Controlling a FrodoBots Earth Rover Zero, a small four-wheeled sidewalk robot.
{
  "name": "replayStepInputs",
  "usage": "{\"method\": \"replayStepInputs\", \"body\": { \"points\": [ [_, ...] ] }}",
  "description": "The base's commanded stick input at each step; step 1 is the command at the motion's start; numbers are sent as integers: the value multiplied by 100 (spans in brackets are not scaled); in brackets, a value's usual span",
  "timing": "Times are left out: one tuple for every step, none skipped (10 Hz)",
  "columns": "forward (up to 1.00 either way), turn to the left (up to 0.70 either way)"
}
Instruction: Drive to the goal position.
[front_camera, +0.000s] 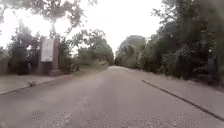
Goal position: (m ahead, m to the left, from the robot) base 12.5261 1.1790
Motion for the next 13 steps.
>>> {"method": "replayStepInputs", "body": {
  "points": [
    [85, 0],
    [85, 0],
    [85, 0],
    [85, 0],
    [85, 0],
    [85, 0],
    [85, 0],
    [85, 0],
    [85, -18],
    [85, -32],
    [85, -34],
    [85, -34],
    [85, -34]
  ]
}}
